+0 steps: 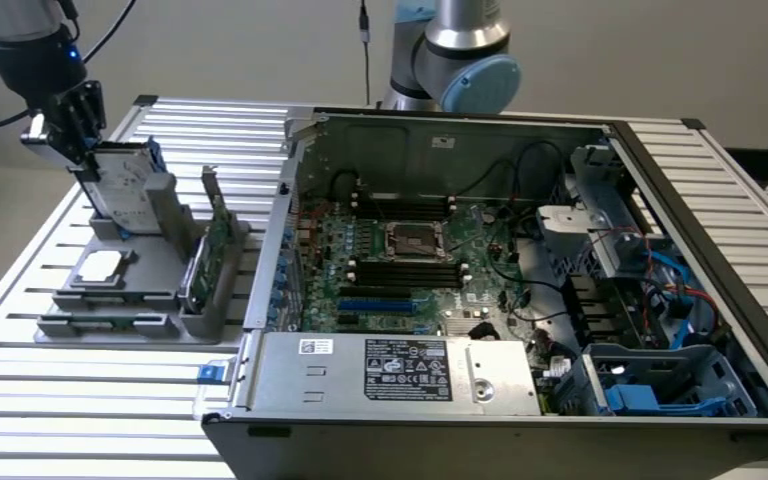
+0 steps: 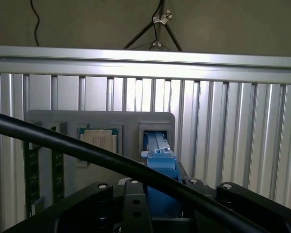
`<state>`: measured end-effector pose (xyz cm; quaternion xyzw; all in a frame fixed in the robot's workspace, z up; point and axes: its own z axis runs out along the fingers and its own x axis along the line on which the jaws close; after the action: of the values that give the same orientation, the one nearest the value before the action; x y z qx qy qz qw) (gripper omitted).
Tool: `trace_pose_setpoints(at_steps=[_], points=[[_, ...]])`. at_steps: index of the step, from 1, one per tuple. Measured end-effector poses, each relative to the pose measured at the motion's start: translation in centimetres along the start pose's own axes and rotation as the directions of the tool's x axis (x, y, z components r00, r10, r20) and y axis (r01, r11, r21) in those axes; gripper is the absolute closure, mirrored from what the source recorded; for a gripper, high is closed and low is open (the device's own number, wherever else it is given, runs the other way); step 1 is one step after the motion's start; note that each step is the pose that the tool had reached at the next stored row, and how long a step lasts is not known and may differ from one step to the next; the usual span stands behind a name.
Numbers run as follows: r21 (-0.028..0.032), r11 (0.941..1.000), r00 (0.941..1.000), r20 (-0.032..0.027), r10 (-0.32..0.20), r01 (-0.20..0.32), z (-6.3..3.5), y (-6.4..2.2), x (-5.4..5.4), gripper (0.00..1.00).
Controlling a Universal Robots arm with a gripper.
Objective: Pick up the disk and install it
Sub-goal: 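Pick up the disk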
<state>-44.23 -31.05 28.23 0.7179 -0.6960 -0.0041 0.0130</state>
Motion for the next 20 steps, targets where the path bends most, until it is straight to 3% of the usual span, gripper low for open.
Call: trace_pose_setpoints(at_steps=[20], points=[[0.0002,1.0,1.0,0.0002,0.0,0.0,-0.16,0.01,0.01,0.67]])
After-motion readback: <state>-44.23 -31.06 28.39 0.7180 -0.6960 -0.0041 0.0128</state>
